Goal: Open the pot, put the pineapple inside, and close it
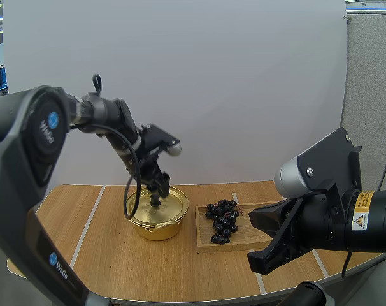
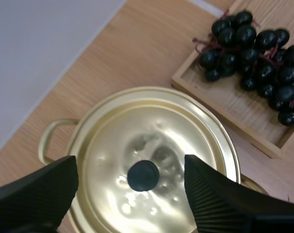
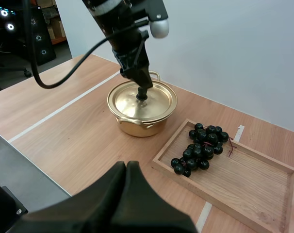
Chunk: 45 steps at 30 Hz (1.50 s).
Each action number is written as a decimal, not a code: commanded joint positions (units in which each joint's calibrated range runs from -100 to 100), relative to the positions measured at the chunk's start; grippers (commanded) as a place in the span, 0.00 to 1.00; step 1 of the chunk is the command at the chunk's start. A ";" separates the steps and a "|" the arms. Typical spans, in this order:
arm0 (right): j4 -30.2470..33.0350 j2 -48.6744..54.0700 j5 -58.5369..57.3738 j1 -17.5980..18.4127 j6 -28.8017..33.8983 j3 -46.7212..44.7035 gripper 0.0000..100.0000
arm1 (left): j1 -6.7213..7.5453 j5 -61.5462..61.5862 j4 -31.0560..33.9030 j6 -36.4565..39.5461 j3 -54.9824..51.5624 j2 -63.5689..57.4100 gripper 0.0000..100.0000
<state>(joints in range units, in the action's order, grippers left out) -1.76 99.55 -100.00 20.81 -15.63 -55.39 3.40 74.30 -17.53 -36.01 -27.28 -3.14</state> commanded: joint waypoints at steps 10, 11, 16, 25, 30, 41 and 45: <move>-0.04 0.45 0.00 -0.22 -0.40 0.06 0.00 | 0.13 13.10 2.41 2.71 14.78 -30.09 1.00; -0.04 0.45 0.00 -0.22 -0.40 0.06 0.00 | 0.13 13.10 2.41 2.86 14.78 -32.46 1.00; -0.04 0.45 0.00 -0.22 -0.40 0.06 0.00 | 0.13 16.80 2.41 6.26 14.78 -41.48 1.00; -0.05 0.45 0.00 -1.38 -0.40 0.06 0.00 | 0.13 25.70 2.41 13.59 14.53 -51.03 0.88; -0.14 0.45 0.00 -3.57 -0.40 0.06 0.00 | 0.13 25.70 2.02 16.49 12.97 -54.56 0.10; -0.14 0.45 0.00 -10.38 -0.40 0.06 0.00 | 0.13 24.42 -1.03 17.53 -10.09 -69.00 0.00; -0.14 0.45 0.00 -11.46 -0.30 0.06 0.00 | 0.13 13.96 -1.03 20.08 -17.97 -75.65 0.00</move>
<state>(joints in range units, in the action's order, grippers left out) -1.96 99.55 -100.00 12.35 -15.63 -55.39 3.40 99.85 -17.26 -19.97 -31.02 -68.32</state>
